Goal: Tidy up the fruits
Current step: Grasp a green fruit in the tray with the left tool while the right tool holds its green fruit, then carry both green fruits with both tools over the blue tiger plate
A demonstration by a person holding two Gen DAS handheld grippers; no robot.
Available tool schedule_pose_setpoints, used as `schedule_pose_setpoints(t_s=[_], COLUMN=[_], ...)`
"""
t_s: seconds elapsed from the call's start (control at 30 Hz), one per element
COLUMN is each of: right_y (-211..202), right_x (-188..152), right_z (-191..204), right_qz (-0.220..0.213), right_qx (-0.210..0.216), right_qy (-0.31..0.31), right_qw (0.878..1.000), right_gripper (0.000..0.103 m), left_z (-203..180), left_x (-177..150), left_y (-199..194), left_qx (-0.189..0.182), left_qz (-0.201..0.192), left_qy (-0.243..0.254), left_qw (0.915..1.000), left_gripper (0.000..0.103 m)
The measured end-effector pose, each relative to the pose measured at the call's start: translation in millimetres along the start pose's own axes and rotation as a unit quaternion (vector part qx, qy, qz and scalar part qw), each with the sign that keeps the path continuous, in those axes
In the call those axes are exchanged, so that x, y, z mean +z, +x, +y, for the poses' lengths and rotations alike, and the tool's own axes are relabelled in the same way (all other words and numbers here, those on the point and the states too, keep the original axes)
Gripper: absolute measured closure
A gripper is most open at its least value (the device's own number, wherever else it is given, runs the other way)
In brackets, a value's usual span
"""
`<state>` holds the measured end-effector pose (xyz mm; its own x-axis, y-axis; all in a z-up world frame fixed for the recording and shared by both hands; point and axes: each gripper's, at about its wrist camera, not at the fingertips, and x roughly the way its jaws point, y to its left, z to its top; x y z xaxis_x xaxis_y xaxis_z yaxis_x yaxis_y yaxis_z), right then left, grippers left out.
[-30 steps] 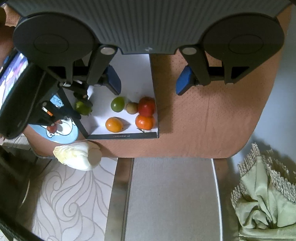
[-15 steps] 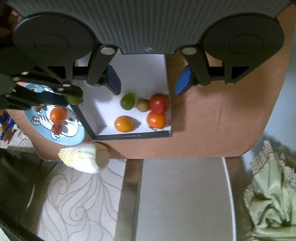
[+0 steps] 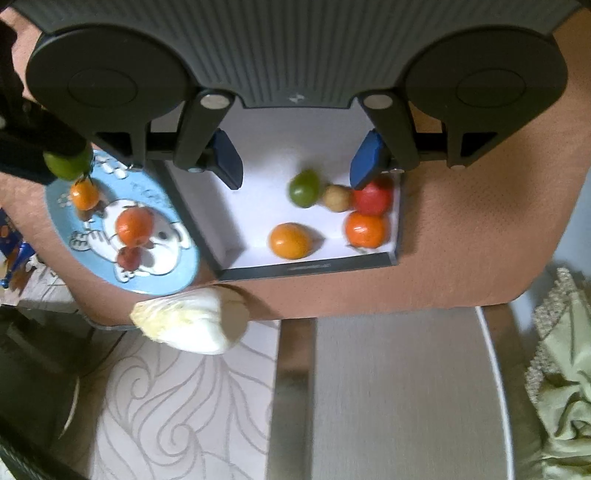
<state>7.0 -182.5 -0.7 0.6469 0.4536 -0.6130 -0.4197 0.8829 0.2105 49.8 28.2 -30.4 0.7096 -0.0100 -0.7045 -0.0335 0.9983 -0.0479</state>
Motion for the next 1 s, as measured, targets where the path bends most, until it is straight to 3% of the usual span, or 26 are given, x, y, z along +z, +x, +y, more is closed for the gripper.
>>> schedule_pose_setpoints(t_s=[0.13,0.3,0.43,0.6,0.77,1.0], right_y=[-13,-27,-33,-37,-40,-40], right_x=[-1,-7,-10,-11,-12,-13], right_z=[-4,-7,-10,-12,-15,-19], right_qz=[-0.005,-0.012,-0.012,-0.013,-0.013,-0.017], right_qx=[-0.001,0.001,0.005,0.009,0.011,0.015], right_qy=[0.009,0.007,0.008,0.007,0.007,0.010], right_qw=[1.000,1.000,1.000,1.000,1.000,1.000], right_gripper=[0.074,0.074,0.074,0.074,0.074,0.074], left_z=[-1,10,12,9,9,9], left_x=[3,5,6,10,10,5], left_y=[10,38,52,57,57,46], left_qx=[-0.008,0.010,0.015,0.024,0.024,0.017], left_qz=[0.006,0.037,0.055,0.054,0.050,0.053], left_qy=[-0.013,-0.040,-0.046,-0.045,-0.046,-0.052], left_qw=[0.9999,0.9984,0.9973,0.9973,0.9974,0.9971], left_gripper=[0.033,0.035,0.047,0.051,0.073,0.074])
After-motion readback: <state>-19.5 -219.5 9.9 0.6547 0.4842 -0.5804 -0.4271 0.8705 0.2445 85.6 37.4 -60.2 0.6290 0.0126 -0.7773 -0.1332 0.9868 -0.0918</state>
